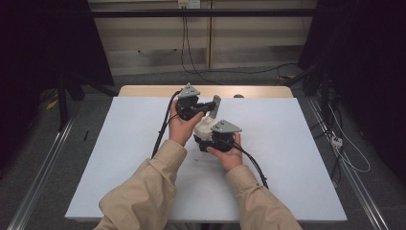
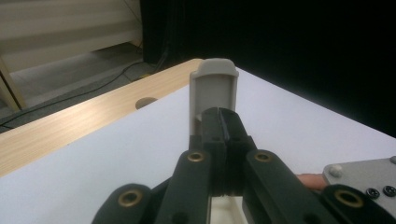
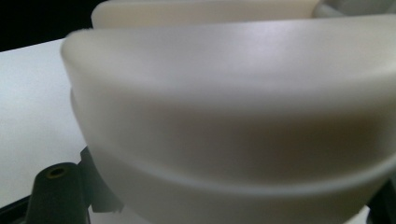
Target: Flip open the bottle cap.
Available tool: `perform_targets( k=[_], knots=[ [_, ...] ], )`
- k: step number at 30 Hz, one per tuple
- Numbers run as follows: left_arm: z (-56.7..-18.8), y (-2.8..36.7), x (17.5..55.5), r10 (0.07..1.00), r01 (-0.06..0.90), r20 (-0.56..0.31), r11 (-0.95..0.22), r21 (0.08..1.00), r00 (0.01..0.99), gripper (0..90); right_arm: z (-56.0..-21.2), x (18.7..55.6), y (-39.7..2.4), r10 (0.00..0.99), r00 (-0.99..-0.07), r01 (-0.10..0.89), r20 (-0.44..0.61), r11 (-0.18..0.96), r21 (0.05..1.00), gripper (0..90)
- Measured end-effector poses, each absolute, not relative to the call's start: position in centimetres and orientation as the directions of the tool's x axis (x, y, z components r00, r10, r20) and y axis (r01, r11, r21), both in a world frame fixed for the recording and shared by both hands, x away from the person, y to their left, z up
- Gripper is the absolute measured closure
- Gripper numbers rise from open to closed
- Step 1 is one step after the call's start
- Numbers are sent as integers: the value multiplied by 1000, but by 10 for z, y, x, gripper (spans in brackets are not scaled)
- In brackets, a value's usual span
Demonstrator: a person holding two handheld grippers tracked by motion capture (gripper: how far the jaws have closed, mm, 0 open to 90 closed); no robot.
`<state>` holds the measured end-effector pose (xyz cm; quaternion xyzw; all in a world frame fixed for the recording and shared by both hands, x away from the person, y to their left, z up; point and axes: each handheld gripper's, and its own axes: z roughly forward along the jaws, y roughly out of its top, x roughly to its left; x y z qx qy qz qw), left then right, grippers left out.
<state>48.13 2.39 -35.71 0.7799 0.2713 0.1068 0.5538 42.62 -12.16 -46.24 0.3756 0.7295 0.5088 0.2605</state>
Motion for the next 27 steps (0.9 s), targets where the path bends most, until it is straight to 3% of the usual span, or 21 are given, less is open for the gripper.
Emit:
perform_targets(
  k=[27],
  knots=[
    [-361, 17, 488, 537, 302, -128, -248, 921, 834, 900, -462, 426, -122, 813, -583, 285, 2, 202, 937, 190]
  ],
)
